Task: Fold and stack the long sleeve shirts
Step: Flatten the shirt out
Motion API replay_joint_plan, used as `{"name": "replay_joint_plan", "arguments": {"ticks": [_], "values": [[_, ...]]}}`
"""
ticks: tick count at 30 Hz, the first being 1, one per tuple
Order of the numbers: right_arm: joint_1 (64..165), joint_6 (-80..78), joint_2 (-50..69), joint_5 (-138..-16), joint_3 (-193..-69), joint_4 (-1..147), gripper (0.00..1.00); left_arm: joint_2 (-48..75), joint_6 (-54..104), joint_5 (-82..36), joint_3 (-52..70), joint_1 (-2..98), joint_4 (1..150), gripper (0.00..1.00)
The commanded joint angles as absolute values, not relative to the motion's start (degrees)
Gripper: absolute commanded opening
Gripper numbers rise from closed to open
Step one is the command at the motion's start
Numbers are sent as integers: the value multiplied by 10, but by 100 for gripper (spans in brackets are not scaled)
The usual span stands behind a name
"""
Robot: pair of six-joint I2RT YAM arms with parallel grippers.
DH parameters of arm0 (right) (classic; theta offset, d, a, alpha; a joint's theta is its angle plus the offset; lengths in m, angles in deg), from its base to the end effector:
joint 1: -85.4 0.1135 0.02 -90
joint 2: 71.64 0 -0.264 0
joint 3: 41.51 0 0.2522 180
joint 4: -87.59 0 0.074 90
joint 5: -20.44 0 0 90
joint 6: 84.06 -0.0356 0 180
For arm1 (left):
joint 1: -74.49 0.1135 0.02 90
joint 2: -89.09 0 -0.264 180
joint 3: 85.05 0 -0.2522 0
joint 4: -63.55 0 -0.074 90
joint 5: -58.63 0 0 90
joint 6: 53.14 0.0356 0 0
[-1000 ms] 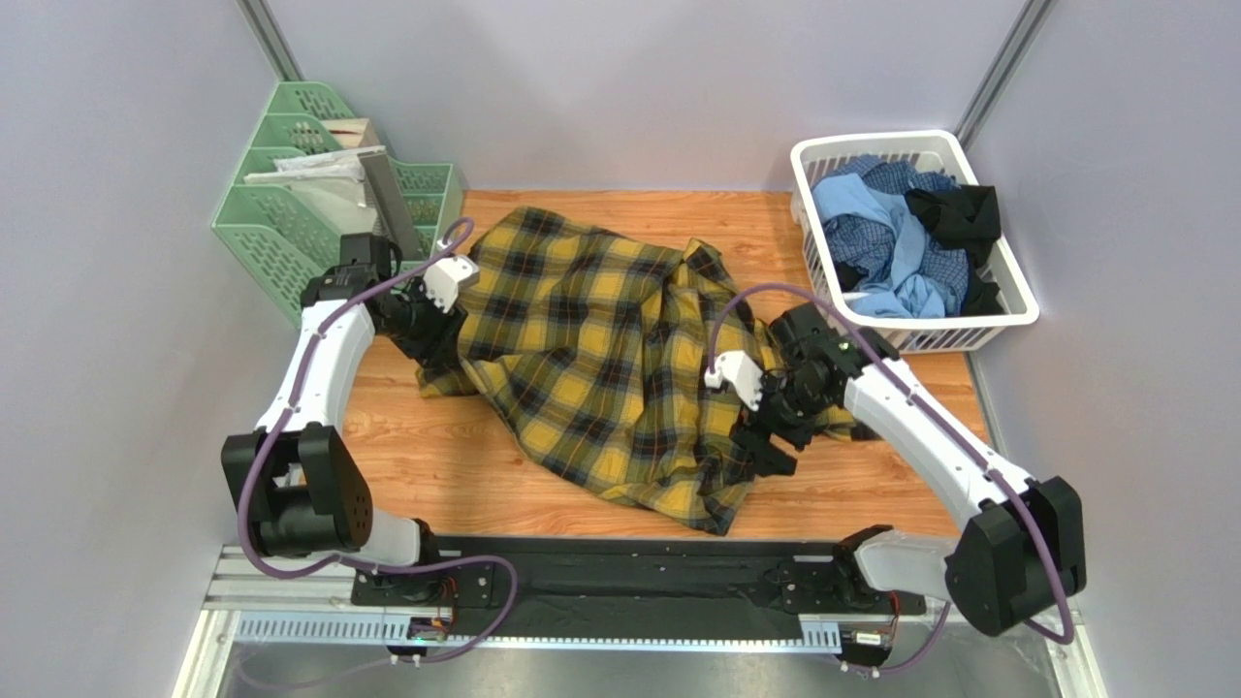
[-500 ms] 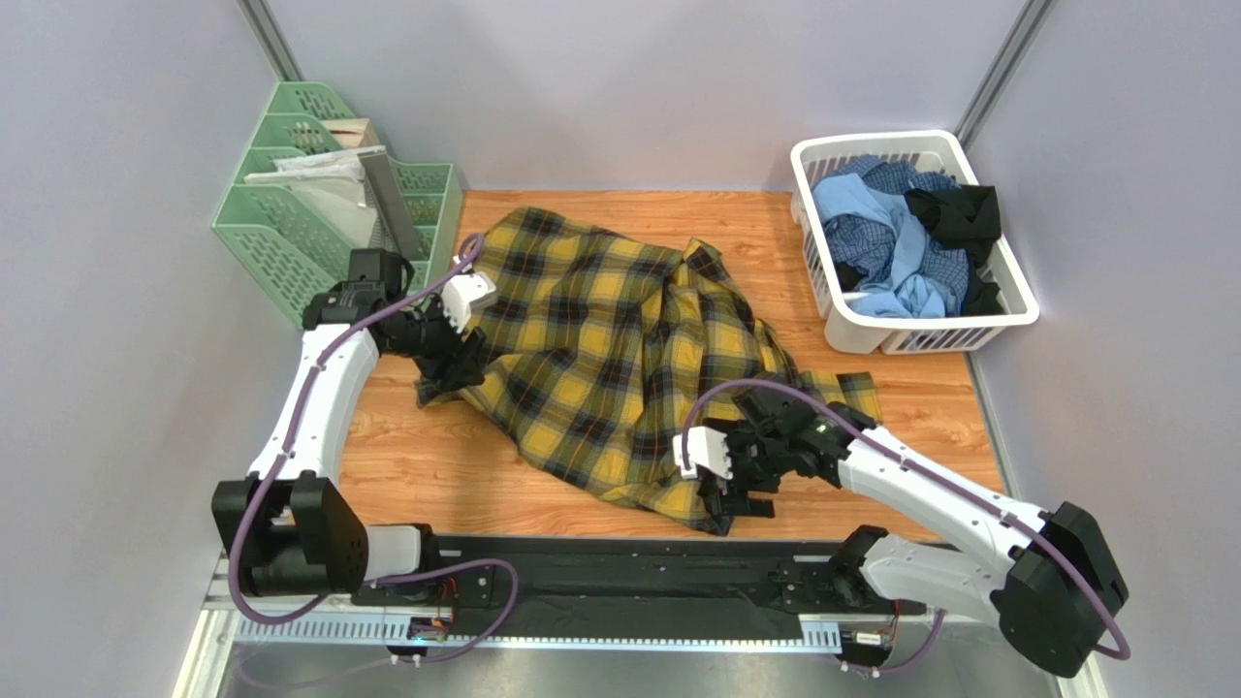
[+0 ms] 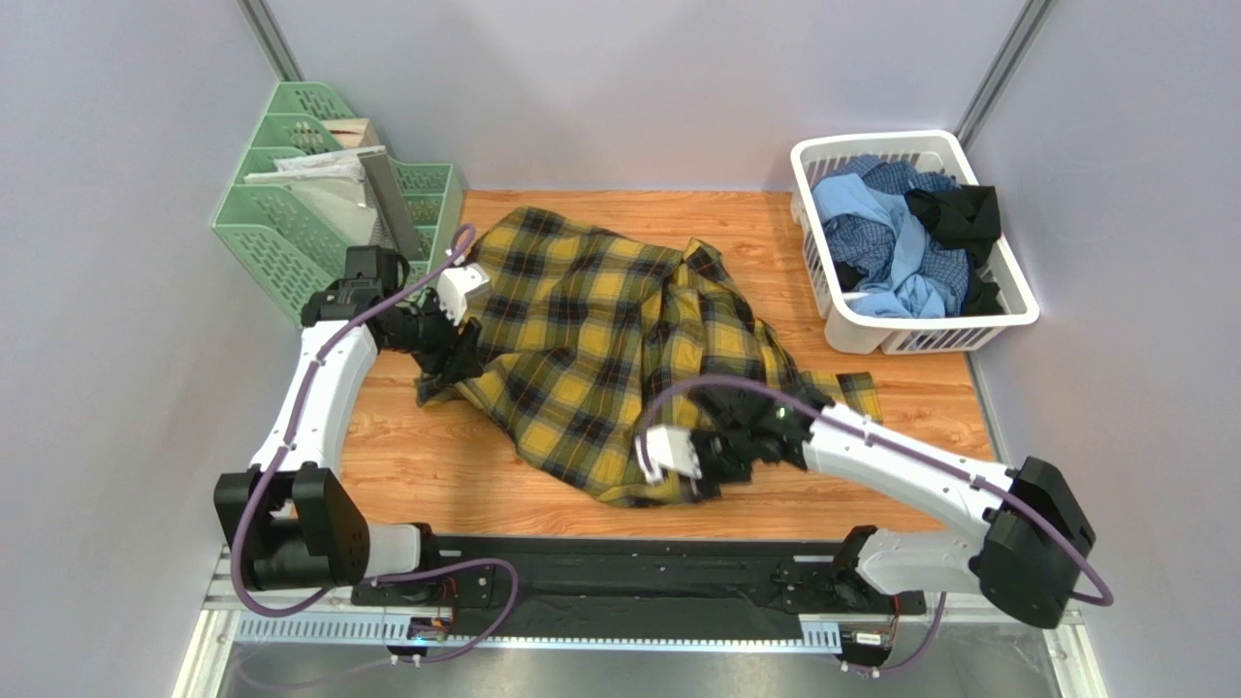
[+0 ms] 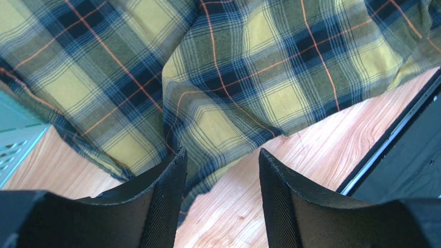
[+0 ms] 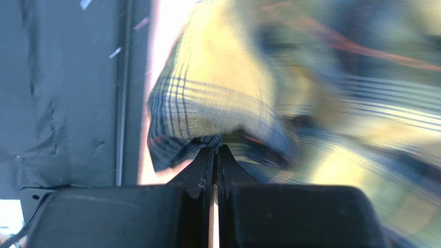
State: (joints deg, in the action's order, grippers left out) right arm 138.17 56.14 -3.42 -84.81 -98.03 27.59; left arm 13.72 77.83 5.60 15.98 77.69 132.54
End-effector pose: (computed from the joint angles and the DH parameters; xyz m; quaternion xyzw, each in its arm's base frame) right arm 0.1154 0.1673 0.2046 -0.7788 0.5928 0.1345 0.1546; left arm 0.2485 -0.0076 0.2916 0.3639 0.8549 -0.2111 0.3038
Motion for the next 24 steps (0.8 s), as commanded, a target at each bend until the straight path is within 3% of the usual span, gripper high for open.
{"name": "replay_joint_plan", "arguments": {"ticks": [1, 3, 7, 8, 9, 10, 11, 13, 14, 15, 16, 19, 21, 24], "values": [[1295, 524, 49, -876, -1219, 313, 0, 141, 747, 80, 133, 801, 1295, 57], [1234, 518, 123, -896, -1396, 302, 0, 136, 733, 80, 128, 806, 1284, 55], [1185, 488, 398, -893, -1747, 270, 0, 105, 689, 64, 109, 808, 1251, 53], [1188, 487, 447, -881, -1812, 227, 6, 98, 683, 56, 104, 809, 1248, 53], [1189, 477, 492, -850, -1960, 198, 16, 91, 681, 55, 95, 810, 1249, 53], [1189, 454, 536, -842, -2017, 161, 46, 82, 675, 55, 91, 811, 1249, 53], [1184, 446, 583, -841, -2066, 96, 55, 77, 672, 52, 89, 813, 1250, 53], [1161, 419, 575, -856, -2030, 60, 66, 76, 667, 50, 89, 815, 1250, 54], [1148, 408, 516, -883, -1974, 79, 67, 76, 667, 51, 93, 814, 1248, 54], [1135, 394, 481, -896, -1909, 106, 66, 77, 668, 51, 105, 815, 1242, 54], [1113, 381, 444, -903, -1757, 138, 66, 79, 670, 53, 112, 814, 1237, 54], [1085, 343, 331, -914, -1575, 230, 58, 75, 671, 55, 132, 815, 1223, 54], [1076, 301, 298, -943, -1528, 234, 51, 73, 671, 56, 138, 814, 1221, 54], [1074, 243, 288, -970, -1456, 270, 51, 73, 668, 62, 146, 814, 1212, 54]]}}
